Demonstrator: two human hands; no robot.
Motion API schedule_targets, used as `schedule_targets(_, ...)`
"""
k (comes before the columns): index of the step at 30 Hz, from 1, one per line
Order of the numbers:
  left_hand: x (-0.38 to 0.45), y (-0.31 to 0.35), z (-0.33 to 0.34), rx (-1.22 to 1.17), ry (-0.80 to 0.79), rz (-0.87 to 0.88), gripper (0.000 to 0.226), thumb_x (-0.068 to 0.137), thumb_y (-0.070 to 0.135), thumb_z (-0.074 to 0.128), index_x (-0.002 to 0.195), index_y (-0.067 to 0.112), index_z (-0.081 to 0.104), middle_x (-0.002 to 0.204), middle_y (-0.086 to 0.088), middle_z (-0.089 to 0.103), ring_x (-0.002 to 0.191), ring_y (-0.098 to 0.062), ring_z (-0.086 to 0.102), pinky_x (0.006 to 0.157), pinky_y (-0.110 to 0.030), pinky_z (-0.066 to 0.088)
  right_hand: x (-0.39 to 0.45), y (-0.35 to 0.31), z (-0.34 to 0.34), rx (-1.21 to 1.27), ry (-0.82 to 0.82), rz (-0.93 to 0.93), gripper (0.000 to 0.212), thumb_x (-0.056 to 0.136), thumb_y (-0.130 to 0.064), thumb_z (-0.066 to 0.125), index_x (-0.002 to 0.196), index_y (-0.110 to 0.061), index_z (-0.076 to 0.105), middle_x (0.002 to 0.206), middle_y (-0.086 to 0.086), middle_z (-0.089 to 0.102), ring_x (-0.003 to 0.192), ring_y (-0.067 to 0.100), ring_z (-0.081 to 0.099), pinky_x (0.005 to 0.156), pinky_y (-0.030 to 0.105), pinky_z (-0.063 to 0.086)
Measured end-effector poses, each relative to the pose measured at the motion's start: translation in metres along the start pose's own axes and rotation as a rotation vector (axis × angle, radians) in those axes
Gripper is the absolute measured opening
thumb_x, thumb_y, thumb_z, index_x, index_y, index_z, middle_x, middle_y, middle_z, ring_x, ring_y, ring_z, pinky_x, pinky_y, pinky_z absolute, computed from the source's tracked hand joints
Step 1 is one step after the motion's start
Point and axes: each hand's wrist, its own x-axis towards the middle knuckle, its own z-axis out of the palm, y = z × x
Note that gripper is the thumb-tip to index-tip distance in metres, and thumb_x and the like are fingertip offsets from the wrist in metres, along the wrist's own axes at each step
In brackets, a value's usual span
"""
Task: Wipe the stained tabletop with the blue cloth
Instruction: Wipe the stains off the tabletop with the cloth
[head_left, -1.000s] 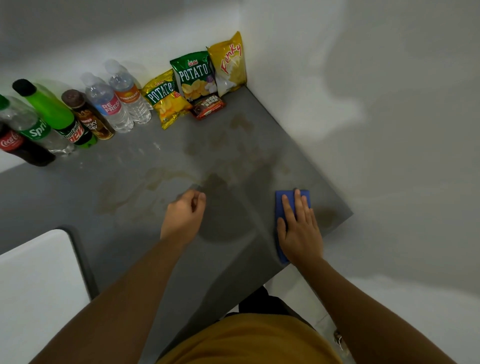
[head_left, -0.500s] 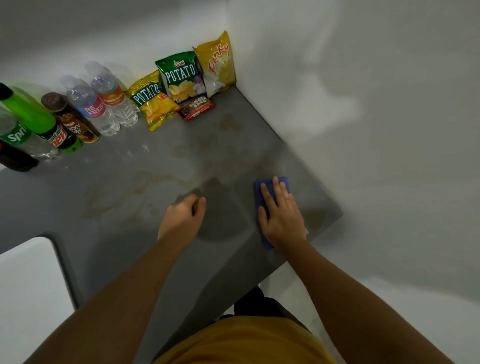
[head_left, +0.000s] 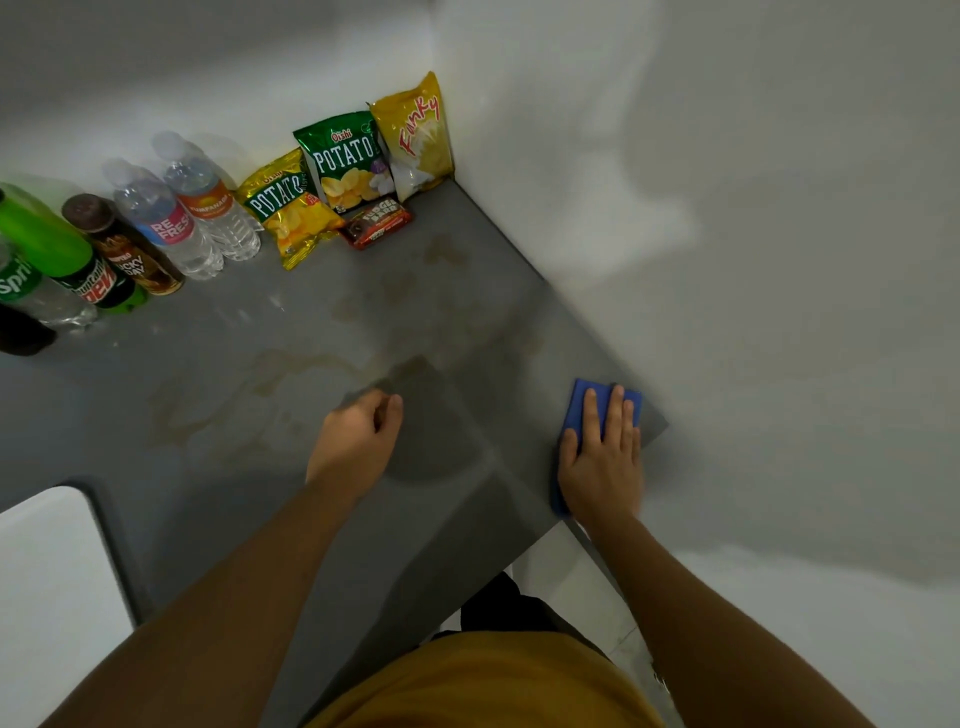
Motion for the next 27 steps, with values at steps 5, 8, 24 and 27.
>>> schedule_targets(5, -0.001, 0.000, 0.000, 0.011, 0.014, -0.007, 0.040, 0.100, 0.044, 0.048, 0.082, 0.011, 0.060, 0.061, -0.007, 0.058, 0.064, -0.031, 0.058, 0.059, -0.040, 0.048, -0.023, -0.035, 0.015, 0.005, -0.012, -0.104, 0.067, 0.106, -0.051, 0.021, 0.163, -0.026, -0.002, 0.170, 0.006, -0.015, 0.156, 0.024, -0.016, 0.126, 0.042, 0.000)
schedule_targets(8, -0.002, -0.001, 0.000, 0.026, 0.009, -0.010, 0.040, 0.100, 0.044, 0.047, 0.081, 0.011, 0.058, 0.060, -0.007, 0.057, 0.064, -0.031, 0.058, 0.057, -0.038, 0.045, -0.012, -0.043, 0.011, -0.009, -0.023, -0.197, 0.066, 0.105, -0.051, 0.021, 0.163, -0.027, 0.003, 0.171, 0.005, -0.011, 0.157, 0.022, -0.011, 0.127, 0.040, 0.000)
schedule_targets(24, 0.004, 0.001, -0.005, 0.026, -0.004, 0.006, 0.040, 0.101, 0.041, 0.048, 0.078, 0.011, 0.059, 0.060, -0.007, 0.059, 0.063, -0.032, 0.059, 0.060, -0.040, 0.048, 0.020, 0.011, -0.007, 0.052, 0.067, 0.088, 0.065, 0.106, -0.045, 0.029, 0.163, -0.026, 0.004, 0.171, 0.005, -0.003, 0.158, 0.025, -0.003, 0.127, 0.041, 0.004)
schedule_targets(27, 0.004, 0.001, -0.004, 0.023, -0.001, 0.006, 0.038, 0.101, 0.043, 0.048, 0.083, 0.012, 0.062, 0.061, -0.007, 0.060, 0.065, -0.031, 0.060, 0.059, -0.039, 0.048, 0.008, 0.012, -0.004, 0.068, 0.055, 0.153, 0.065, 0.107, -0.044, 0.028, 0.163, -0.024, 0.003, 0.171, 0.008, -0.006, 0.157, 0.027, -0.008, 0.126, 0.041, -0.001)
